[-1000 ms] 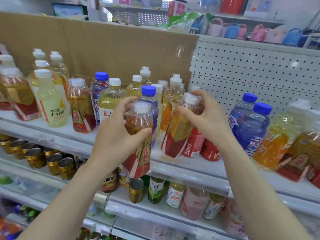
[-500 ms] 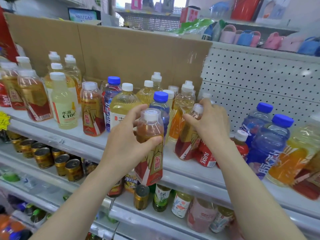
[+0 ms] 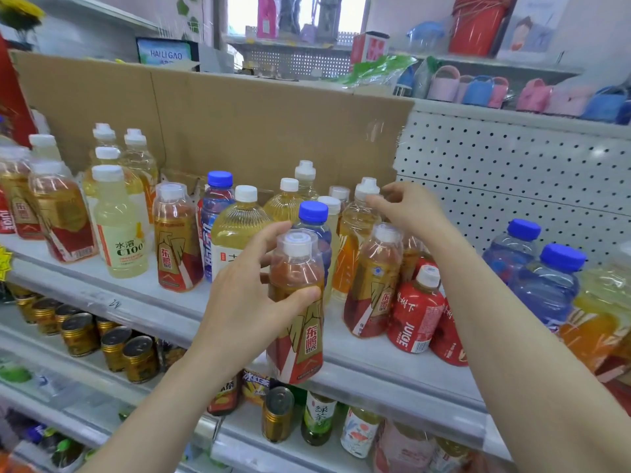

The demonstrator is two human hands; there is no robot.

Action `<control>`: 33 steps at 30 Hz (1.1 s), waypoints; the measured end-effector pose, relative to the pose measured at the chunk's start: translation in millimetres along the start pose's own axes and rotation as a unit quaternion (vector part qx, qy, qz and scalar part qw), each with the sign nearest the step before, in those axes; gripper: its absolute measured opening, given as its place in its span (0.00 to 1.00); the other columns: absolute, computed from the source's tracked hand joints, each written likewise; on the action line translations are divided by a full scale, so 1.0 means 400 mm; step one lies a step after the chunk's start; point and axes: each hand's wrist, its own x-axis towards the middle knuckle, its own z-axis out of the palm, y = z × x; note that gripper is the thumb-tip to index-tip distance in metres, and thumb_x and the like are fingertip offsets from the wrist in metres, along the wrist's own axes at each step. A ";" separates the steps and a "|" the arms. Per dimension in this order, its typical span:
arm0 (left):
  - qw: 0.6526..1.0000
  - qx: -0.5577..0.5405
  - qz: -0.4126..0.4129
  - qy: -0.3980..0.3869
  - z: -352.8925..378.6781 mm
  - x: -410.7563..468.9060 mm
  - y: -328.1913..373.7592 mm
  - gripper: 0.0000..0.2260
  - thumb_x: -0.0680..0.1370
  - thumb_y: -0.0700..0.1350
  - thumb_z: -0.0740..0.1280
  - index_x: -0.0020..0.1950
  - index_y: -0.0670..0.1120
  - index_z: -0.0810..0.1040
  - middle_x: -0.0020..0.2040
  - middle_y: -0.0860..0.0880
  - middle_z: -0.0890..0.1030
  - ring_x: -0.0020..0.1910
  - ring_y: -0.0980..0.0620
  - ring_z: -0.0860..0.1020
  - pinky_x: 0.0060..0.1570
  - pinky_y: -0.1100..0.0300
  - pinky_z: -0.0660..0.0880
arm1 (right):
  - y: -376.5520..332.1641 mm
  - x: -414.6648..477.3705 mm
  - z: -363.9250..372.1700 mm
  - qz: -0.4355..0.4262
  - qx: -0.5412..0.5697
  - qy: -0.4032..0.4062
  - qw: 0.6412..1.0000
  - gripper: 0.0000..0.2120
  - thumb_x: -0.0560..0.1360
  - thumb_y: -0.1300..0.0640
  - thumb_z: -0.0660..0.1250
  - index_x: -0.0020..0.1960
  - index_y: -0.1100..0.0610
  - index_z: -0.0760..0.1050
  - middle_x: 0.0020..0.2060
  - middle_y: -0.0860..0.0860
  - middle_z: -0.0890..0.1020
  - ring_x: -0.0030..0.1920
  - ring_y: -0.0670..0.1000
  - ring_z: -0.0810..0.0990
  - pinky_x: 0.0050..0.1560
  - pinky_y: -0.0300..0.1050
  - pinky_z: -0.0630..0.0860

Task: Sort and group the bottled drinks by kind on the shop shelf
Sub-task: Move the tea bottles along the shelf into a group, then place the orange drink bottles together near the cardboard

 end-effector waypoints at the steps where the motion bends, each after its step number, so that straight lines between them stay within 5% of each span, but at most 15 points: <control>1: 1.000 0.001 -0.001 0.000 0.000 0.000 0.000 0.35 0.68 0.50 0.78 0.68 0.68 0.65 0.61 0.65 0.76 0.60 0.65 0.75 0.57 0.62 0.76 | -0.003 0.016 0.006 0.004 -0.006 -0.016 1.000 0.19 0.77 0.39 0.68 0.58 0.53 0.80 0.50 0.47 0.82 0.48 0.48 0.77 0.41 0.41 0.71; 3: 1.000 0.003 0.000 0.002 -0.001 0.001 -0.001 0.35 0.68 0.50 0.79 0.68 0.69 0.65 0.62 0.64 0.76 0.61 0.64 0.75 0.58 0.62 0.76 | -0.008 0.037 0.015 0.012 -0.015 -0.046 0.999 0.14 0.75 0.39 0.72 0.45 0.50 0.79 0.41 0.45 0.81 0.42 0.46 0.78 0.38 0.42 0.72; 9: 1.000 0.019 0.009 0.007 0.002 0.000 -0.009 0.35 0.68 0.51 0.78 0.65 0.73 0.62 0.58 0.71 0.75 0.59 0.70 0.74 0.56 0.68 0.73 | -0.016 0.065 0.038 0.001 0.046 -0.062 0.997 0.15 0.74 0.44 0.74 0.58 0.50 0.80 0.49 0.46 0.84 0.48 0.47 0.82 0.47 0.46 0.79; 15: 1.000 0.004 0.017 0.004 0.014 0.001 0.000 0.35 0.69 0.50 0.78 0.66 0.73 0.61 0.54 0.75 0.74 0.58 0.76 0.71 0.50 0.75 0.71 | -0.088 0.053 -0.074 -0.057 0.231 0.139 0.961 0.14 0.75 0.45 0.71 0.58 0.49 0.75 0.53 0.46 0.83 0.55 0.48 0.82 0.61 0.56 0.79; 20: 0.999 -0.019 0.035 -0.002 0.039 0.017 0.040 0.34 0.70 0.54 0.77 0.70 0.68 0.64 0.59 0.68 0.76 0.61 0.67 0.74 0.61 0.53 0.76 | -0.136 -0.029 -0.181 -0.136 0.386 0.264 0.873 0.15 0.77 0.49 0.70 0.61 0.51 0.73 0.56 0.48 0.81 0.57 0.48 0.82 0.63 0.52 0.79; 23: 0.999 -0.021 0.049 -0.010 0.066 0.033 0.061 0.35 0.69 0.53 0.77 0.72 0.63 0.65 0.57 0.67 0.77 0.59 0.63 0.76 0.61 0.49 0.76 | -0.108 -0.104 -0.211 -0.136 0.443 0.291 0.837 0.12 0.78 0.51 0.69 0.59 0.52 0.74 0.54 0.50 0.82 0.52 0.47 0.83 0.57 0.46 0.80; 28: 0.997 -0.013 0.055 -0.045 0.141 0.060 0.087 0.35 0.70 0.51 0.78 0.72 0.63 0.65 0.50 0.69 0.73 0.52 0.65 0.75 0.58 0.54 0.75 | -0.013 -0.215 -0.269 -0.105 0.500 0.306 0.804 0.06 0.73 0.52 0.72 0.48 0.51 0.79 0.44 0.51 0.81 0.48 0.54 0.79 0.57 0.59 0.77; 33: 0.997 -0.014 0.047 -0.065 0.203 0.085 0.098 0.34 0.71 0.50 0.77 0.73 0.59 0.65 0.54 0.56 0.78 0.58 0.52 0.77 0.60 0.47 0.76 | 0.055 -0.302 -0.276 -0.053 0.519 0.285 0.804 0.04 0.78 0.55 0.67 0.49 0.56 0.76 0.37 0.52 0.80 0.38 0.51 0.80 0.42 0.46 0.77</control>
